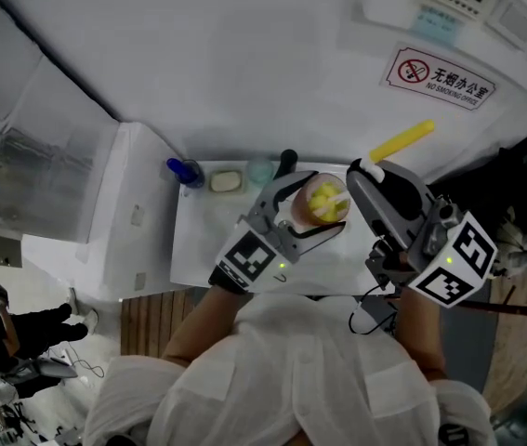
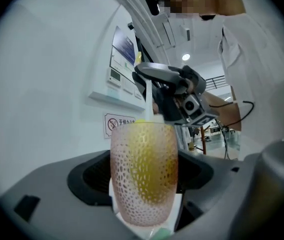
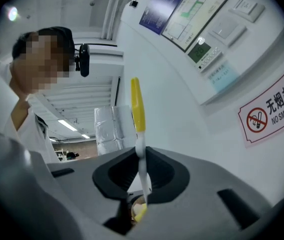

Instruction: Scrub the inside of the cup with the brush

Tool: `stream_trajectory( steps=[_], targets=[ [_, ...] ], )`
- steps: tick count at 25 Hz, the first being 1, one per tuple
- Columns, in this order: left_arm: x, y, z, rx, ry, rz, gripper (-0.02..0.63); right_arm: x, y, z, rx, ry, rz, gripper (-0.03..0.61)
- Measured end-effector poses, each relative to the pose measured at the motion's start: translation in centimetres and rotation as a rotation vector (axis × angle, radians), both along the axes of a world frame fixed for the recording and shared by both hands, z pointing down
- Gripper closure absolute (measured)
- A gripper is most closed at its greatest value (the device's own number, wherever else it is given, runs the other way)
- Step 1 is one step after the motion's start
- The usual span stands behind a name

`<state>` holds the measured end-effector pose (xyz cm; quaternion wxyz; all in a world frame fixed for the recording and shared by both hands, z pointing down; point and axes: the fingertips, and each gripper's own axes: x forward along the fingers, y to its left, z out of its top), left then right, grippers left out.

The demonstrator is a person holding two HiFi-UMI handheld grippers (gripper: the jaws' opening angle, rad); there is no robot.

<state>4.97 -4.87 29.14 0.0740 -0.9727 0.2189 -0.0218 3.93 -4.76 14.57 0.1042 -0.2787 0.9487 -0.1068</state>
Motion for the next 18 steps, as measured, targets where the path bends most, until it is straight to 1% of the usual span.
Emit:
stream_trajectory(
  steps=[3,6,8,10,12,15,18],
  targets=[
    [0.0,0.1,-0.1,-0.005,-0.004,0.0,0.258,-0.6,0.2,1.9,-0.021,0.02,-0.001,0.54],
    [0.2,0.2,0.3,-0.017,-0.013,0.001,0.258,-0.3,0.0,2.6,-0.031,0.001,0.013,0.54],
    [0.5,0.3,0.3,-0.022,-0.002,0.008,0.259,0.2,-0.2,2.5,-0.036,-0.003,0.025,0.54],
    [0.8,0.2,0.4,-0.023,0.009,0.014,0.258,0.7,-0.2,1.7,-0.02,-0.003,0.035,0.54],
    [0.9,0.1,0.8,-0.024,0.002,0.015,0.259,1.2,0.2,0.3,0.012,-0.019,0.045,0.54],
    [1.2,0.0,1.6,-0.03,-0.009,0.018,0.258,2.2,0.9,-1.9,0.061,-0.066,0.052,0.54],
    [1.9,0.0,2.0,-0.044,-0.008,0.023,0.259,3.3,0.7,-2.4,0.069,-0.111,0.066,0.54]
  ],
)
